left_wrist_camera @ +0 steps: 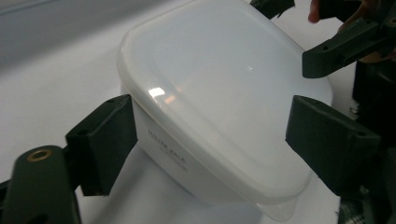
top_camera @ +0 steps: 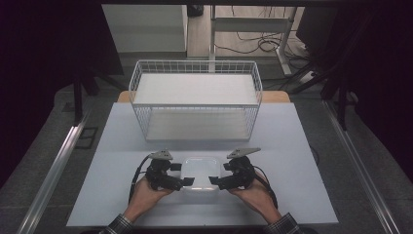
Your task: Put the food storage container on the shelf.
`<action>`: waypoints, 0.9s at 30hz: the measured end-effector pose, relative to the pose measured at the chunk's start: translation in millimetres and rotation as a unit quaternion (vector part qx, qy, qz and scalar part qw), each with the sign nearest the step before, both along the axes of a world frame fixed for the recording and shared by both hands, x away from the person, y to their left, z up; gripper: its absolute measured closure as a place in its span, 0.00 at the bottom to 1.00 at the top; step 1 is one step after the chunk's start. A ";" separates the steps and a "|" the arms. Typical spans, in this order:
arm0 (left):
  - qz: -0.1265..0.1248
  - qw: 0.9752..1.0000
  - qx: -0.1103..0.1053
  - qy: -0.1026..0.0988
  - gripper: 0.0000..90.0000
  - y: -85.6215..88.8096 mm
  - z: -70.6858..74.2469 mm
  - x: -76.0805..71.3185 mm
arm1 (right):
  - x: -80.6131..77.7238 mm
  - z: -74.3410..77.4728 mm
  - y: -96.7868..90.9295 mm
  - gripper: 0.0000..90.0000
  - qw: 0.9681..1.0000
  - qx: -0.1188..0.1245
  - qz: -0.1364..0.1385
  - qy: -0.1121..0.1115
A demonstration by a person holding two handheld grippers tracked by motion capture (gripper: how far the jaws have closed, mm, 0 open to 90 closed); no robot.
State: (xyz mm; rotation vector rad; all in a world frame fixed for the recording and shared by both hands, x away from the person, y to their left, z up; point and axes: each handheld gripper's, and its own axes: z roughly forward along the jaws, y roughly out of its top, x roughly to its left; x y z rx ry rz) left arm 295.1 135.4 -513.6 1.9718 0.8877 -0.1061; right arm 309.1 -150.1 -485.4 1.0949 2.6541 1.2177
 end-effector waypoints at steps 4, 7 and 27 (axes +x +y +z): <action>0.009 1.000 -0.015 0.026 0.47 10.9 3.4 -8.7 | -2.1 -0.9 -9.4 0.44 0.998 0.029 -0.017 0.054; 0.012 0.999 -0.025 0.033 0.63 16.0 4.9 -13.3 | -4.6 2.3 -15.9 0.59 0.997 0.043 -0.026 0.067; 0.088 0.996 -0.029 -0.003 0.88 17.7 20.0 -26.3 | -26.9 21.8 -16.6 0.88 0.994 0.073 -0.081 -0.022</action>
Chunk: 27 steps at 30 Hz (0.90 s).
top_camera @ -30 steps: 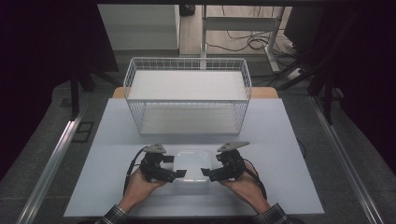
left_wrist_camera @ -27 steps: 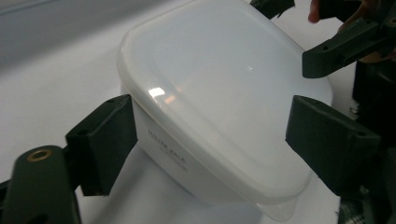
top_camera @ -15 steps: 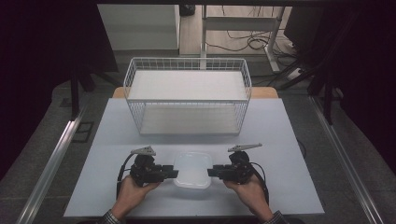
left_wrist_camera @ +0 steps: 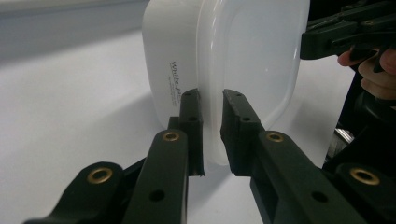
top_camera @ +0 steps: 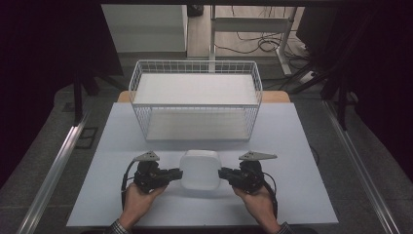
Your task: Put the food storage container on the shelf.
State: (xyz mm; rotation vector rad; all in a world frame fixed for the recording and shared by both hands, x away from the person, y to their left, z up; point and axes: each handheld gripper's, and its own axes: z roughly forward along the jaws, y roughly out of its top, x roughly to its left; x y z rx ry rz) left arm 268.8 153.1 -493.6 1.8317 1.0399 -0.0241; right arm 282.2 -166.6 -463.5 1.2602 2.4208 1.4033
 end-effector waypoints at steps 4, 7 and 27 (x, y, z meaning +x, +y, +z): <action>0.005 1.000 0.006 -0.012 0.88 -3.7 6.1 -0.3 | -0.7 6.1 -1.0 0.87 1.000 -0.001 -0.010 -0.026; 0.006 1.000 0.007 -0.027 0.88 -4.7 14.5 2.5 | 1.7 10.2 -2.2 0.87 0.999 0.003 -0.011 -0.032; 0.026 0.995 0.005 -0.096 0.89 4.2 83.1 22.8 | 32.9 67.8 2.8 0.87 0.995 0.041 -0.005 -0.089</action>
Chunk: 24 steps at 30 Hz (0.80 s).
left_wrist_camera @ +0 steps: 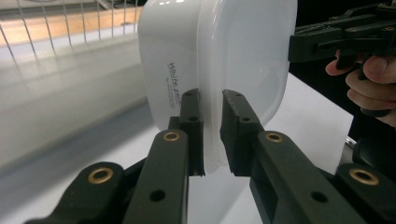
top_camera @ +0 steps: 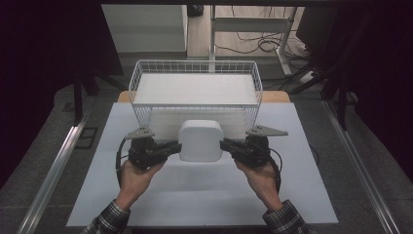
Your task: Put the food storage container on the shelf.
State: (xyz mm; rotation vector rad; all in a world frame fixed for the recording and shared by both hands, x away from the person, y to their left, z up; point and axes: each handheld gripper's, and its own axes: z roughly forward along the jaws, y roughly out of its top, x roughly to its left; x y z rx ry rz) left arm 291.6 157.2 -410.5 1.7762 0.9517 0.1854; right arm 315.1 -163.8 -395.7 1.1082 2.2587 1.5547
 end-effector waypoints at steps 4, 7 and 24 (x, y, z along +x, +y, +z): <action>0.005 1.000 0.002 -0.010 0.89 1.6 11.9 4.6 | 6.3 11.2 3.1 0.87 1.000 0.001 -0.003 -0.011; 0.008 1.000 0.003 -0.016 0.89 2.6 20.5 7.3 | 10.9 19.1 5.1 0.87 1.000 0.002 -0.004 -0.016; 0.018 0.999 0.001 -0.041 0.89 9.1 68.4 27.0 | 37.8 68.7 15.0 0.86 0.999 0.008 -0.007 -0.042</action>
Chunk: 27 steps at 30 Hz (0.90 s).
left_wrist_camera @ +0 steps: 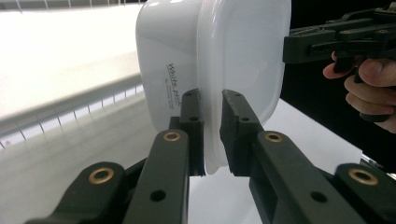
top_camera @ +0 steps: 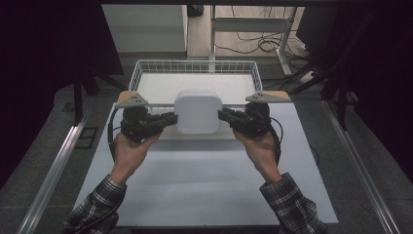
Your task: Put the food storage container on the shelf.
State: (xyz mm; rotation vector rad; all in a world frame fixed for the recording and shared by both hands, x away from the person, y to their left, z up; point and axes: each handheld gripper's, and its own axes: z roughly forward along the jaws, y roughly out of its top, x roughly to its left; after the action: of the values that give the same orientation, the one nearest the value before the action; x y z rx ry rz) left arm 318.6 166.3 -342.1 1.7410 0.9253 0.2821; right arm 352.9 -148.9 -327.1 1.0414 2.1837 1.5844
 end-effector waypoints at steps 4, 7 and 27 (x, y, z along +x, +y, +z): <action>0.006 1.000 0.004 -0.007 0.89 3.2 16.8 8.8 | 8.0 12.5 4.1 0.86 1.000 0.002 -0.001 -0.007; 0.009 1.000 0.005 -0.010 0.89 5.2 26.7 16.6 | 15.1 22.2 7.4 0.86 1.000 0.002 -0.005 -0.011; 0.024 0.999 0.020 0.020 0.82 3.8 37.0 62.4 | 61.6 42.7 19.0 0.84 0.999 -0.006 -0.029 0.023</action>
State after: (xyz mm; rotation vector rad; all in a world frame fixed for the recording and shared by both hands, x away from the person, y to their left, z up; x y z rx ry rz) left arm 381.0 170.1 -305.1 1.7681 0.9973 0.3003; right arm 414.4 -129.9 -284.3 1.1382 2.1690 1.5355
